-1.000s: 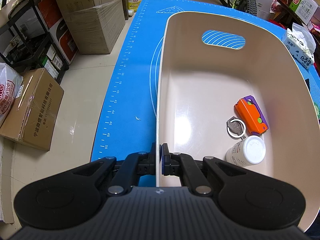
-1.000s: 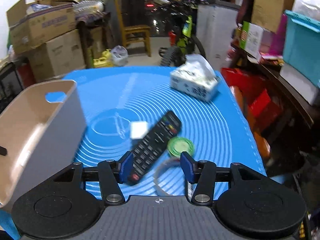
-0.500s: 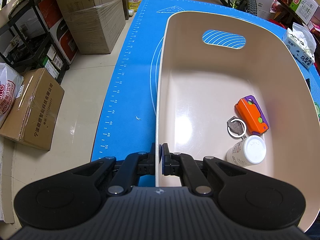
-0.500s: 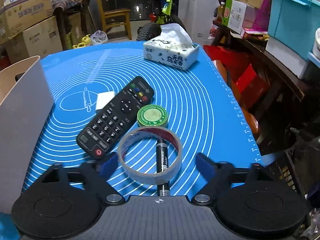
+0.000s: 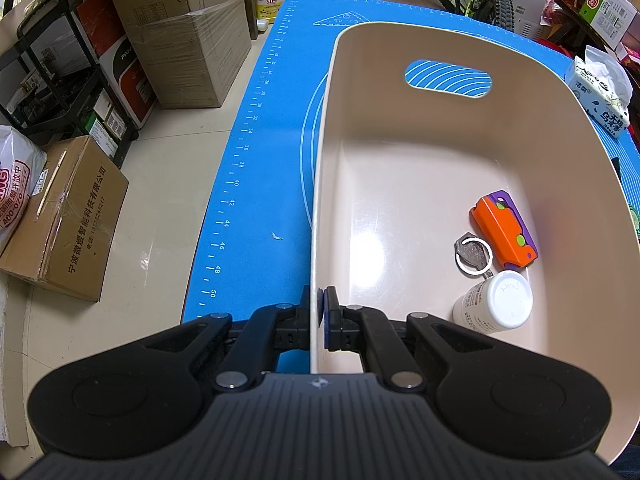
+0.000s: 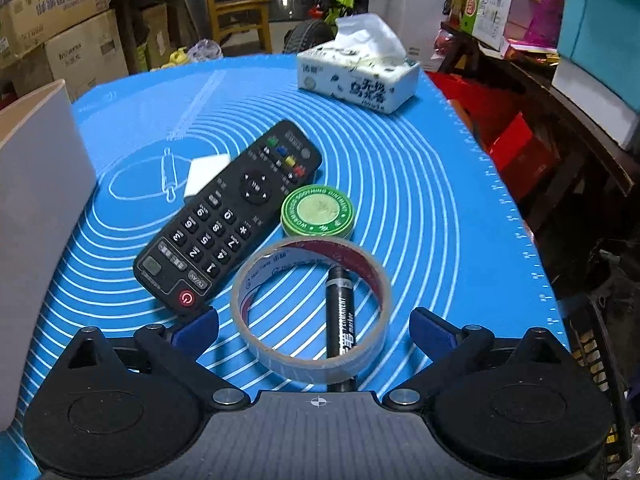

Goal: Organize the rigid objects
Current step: 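Move the right tool back over the remote and tape roll, then grasp the clear tape roll with the right tool and lift it, then lower the tape roll into the bin and open the right tool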

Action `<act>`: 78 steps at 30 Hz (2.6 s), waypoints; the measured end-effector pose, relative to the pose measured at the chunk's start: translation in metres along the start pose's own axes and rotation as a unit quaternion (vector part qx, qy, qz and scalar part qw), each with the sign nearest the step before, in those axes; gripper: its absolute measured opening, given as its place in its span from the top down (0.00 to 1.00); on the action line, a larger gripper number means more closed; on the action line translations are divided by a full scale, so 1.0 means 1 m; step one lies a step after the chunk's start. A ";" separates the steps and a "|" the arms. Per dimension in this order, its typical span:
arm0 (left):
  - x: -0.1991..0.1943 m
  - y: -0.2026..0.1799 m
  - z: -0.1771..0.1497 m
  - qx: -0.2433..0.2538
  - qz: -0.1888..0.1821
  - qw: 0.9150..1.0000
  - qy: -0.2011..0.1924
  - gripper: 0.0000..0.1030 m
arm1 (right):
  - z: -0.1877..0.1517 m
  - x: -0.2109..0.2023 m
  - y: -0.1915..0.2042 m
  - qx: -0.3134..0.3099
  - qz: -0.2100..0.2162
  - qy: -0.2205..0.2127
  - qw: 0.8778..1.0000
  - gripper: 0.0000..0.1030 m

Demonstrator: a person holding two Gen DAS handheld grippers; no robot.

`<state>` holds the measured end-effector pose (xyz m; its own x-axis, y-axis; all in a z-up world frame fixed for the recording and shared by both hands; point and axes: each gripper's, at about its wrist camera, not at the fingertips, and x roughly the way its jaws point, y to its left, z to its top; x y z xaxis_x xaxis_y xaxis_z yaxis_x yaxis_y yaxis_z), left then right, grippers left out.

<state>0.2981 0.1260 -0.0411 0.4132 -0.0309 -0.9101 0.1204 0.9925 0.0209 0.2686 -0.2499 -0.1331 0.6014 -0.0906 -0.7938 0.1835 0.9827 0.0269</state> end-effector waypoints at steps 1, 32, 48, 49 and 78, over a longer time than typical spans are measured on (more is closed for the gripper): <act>0.000 0.000 0.000 0.000 0.000 1.000 0.000 0.95 | 0.001 0.003 0.000 0.000 -0.001 0.001 1.000 0.02; 0.000 0.000 0.000 -0.001 -0.001 1.000 0.000 0.95 | 0.019 -0.045 0.005 -0.009 -0.006 -0.104 0.995 0.17; 0.000 0.002 0.000 -0.001 -0.001 1.000 -0.001 0.95 | 0.062 -0.112 0.107 -0.099 0.107 -0.193 0.970 0.17; 0.000 0.002 0.000 0.000 -0.001 1.000 -0.001 0.95 | 0.063 -0.113 0.116 -0.108 0.115 -0.195 0.968 0.17; 0.000 0.000 0.001 0.003 0.001 1.000 -0.001 0.95 | 0.055 -0.072 0.268 -0.277 0.178 -0.037 0.944 0.17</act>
<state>0.2991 0.1261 -0.0409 0.4148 -0.0283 -0.9095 0.1247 0.9919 0.0260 0.3169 0.0113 -0.0357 0.6042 0.2703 -0.7496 -0.4621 0.8852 -0.0532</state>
